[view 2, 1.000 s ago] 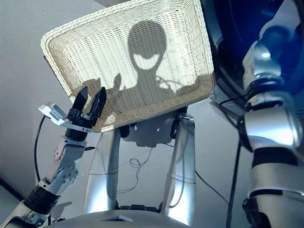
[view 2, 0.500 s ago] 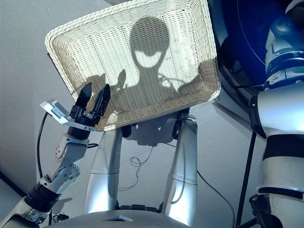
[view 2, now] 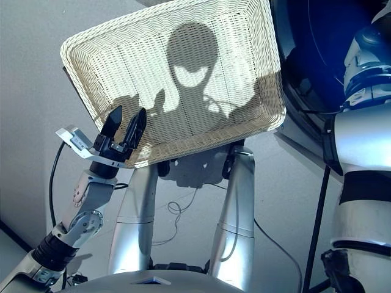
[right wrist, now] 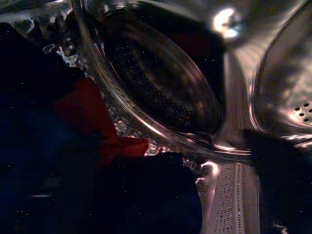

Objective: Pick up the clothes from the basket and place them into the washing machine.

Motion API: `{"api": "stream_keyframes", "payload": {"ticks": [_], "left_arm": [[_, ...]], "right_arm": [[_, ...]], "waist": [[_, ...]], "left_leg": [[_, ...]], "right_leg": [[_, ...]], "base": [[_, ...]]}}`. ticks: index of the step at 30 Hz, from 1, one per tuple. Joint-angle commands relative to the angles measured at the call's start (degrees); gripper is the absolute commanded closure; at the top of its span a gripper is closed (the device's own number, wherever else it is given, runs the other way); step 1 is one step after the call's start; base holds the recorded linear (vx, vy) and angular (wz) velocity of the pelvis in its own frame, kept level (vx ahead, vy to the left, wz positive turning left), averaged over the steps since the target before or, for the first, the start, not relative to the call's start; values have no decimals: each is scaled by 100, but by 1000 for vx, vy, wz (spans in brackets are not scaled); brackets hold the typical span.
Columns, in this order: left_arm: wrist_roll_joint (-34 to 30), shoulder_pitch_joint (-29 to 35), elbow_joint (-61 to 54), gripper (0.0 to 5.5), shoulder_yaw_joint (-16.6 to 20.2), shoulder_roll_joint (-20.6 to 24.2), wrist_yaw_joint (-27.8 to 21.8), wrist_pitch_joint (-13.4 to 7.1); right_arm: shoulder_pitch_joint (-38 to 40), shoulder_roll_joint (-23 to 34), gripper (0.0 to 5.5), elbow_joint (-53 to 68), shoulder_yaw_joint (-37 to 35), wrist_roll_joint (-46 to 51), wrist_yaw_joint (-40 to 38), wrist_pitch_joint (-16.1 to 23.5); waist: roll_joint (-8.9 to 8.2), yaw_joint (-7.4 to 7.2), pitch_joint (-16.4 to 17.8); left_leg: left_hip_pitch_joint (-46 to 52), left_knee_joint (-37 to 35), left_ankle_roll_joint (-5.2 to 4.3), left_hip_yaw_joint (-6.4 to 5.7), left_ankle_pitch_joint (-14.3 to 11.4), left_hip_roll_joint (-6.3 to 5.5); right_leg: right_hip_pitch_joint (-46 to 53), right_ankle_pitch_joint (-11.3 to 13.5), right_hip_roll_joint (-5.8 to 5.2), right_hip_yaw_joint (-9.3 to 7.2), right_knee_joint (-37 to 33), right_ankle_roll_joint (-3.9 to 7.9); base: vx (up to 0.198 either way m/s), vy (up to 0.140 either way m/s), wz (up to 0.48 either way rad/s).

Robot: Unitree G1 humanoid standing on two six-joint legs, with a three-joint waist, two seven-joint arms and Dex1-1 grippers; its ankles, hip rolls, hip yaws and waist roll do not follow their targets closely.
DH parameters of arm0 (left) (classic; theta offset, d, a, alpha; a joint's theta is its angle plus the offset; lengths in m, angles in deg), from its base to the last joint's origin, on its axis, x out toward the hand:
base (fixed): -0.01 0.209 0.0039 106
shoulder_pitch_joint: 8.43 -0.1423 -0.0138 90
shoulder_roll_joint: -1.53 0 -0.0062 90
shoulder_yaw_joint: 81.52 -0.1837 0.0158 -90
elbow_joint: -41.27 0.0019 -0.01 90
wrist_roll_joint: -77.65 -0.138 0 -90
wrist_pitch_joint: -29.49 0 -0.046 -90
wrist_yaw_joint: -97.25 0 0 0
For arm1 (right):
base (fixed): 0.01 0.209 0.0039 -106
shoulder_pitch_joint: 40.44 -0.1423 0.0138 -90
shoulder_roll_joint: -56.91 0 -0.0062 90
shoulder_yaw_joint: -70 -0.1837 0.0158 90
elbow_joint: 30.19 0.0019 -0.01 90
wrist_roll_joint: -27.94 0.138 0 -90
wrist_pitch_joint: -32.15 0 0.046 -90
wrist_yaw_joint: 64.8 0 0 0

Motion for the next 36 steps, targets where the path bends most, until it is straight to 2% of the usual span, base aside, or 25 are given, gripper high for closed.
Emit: {"api": "stream_keyframes", "payload": {"ticks": [1,3,7,9,12,15,19,22,29,36], "left_arm": [[-152,-298,-542,0,243,-10,-155,-155],[-166,-289,-523,0,250,-31,-146,-163],[-193,-284,-462,0,366,-36,-124,-201],[-188,-307,-429,0,437,-24,-134,-218],[-187,-388,-359,0,538,26,-146,-241],[-161,-532,-342,0,624,123,-186,-245],[-179,-662,-300,0,670,219,-219,-249],[-196,-714,-235,0,683,252,-208,-282],[-267,-772,38,0,694,124,-172,-343],[-476,-745,290,0,648,-89,-27,-396]], "right_arm": [[-182,392,0,101,685,159,-12,304],[-122,275,0,267,648,231,0,421],[278,-77,0,1368,631,372,119,801],[754,-234,0,2404,595,473,268,1036],[1472,-136,0,3926,610,384,471,1238],[2219,2,0,5205,649,29,703,1240],[2989,35,0,6156,696,-403,962,1216],[3386,-23,0,6565,818,-764,1128,1177],[4382,-521,0,6715,454,-909,1206,1156],[5087,-813,0,6982,250,-1084,1229,1120]], "waist": [[222,-148,-371],[215,-163,-375],[154,-248,-363],[111,-320,-345],[65,-400,-312],[37,-437,-305],[41,-439,-328],[55,-421,-346],[83,-380,-394],[31,-434,-443]], "left_leg": [[67,-353,-146,109,367,257],[90,-379,-146,125,374,263],[99,-377,-146,126,376,264],[112,-384,-145,130,389,276],[127,-391,-136,140,402,294],[127,-361,-123,142,413,295],[133,-341,-116,120,430,303],[160,-350,-110,116,429,304],[203,-362,-85,134,420,275],[268,-422,-81,105,418,301]], "right_leg": [[278,204,250,-306,-204,-599],[292,209,256,-302,-213,-598],[306,223,290,-300,-237,-599],[327,233,306,-295,-257,-603],[340,255,317,-299,-284,-598],[335,252,308,-307,-263,-595],[356,222,276,-323,-239,-596],[383,204,260,-333,-222,-588],[416,172,239,-345,-194,-567],[515,160,225,-348,-270,-558]], "base": [[0,0,0],[0,0,0],[0,0,0],[0,0,0],[-3,-2,-62],[0,0,0],[0,0,0],[0,0,0],[0,0,0],[0,0,0]]}}
